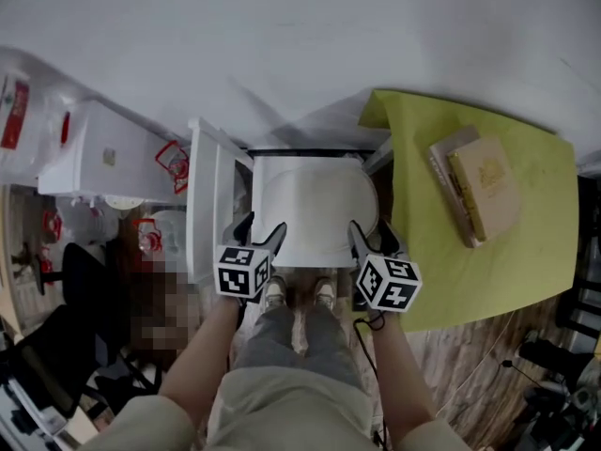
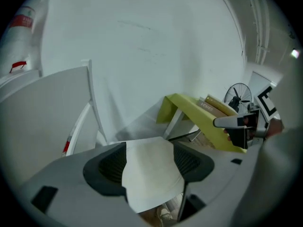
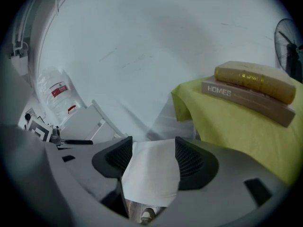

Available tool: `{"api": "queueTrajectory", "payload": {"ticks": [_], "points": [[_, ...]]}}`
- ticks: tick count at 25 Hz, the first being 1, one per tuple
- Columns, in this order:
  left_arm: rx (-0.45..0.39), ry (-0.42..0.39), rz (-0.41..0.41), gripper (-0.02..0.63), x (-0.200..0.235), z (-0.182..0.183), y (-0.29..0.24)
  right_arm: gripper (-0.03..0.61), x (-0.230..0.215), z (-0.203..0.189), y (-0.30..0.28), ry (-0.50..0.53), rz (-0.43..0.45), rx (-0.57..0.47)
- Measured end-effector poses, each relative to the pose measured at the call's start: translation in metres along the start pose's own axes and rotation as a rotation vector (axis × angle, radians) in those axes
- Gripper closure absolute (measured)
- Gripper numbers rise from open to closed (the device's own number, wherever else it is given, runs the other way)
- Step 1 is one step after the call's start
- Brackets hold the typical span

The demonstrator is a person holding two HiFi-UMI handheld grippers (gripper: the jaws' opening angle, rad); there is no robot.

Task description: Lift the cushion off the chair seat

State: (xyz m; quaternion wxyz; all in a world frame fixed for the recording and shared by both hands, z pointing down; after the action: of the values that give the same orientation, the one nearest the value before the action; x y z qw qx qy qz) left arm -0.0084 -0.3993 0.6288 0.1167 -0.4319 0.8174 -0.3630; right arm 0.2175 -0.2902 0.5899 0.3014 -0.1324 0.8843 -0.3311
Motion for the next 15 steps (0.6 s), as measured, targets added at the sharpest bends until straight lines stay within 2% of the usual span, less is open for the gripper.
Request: {"api": "queueTrajectory", "payload": {"ticks": [5,11,15], "points": [[0.040,0.045,0.011,0.311,0.025,-0.030,-0.039,0.296,-0.019,-0.022,-0.038,-0.032,-0.045,0.031],[0.081,0.069,-0.013,0.310,0.028,-0.067,-0.083,0.293,-0.048,-0.064,-0.080,-0.058,-0.111,0.077],[0.093,0.080,-0.026,0.308,0.036,-0.085,-0.108,0.288,-0.069,-0.088,-0.105,-0.093,-0.132,0.066]]}}
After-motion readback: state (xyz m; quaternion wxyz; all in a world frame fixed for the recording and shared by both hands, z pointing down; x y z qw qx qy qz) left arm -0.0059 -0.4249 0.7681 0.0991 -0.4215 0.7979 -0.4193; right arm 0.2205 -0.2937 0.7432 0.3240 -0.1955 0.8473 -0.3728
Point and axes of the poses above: the fingertips, and each gripper's own axes: y backward along the fingers, x to its left, z out of its top, the point moved 6 cm from there along y, backward along the fingers, and after that the axes turned 13 degrees about -y, right-handed, at the moved point
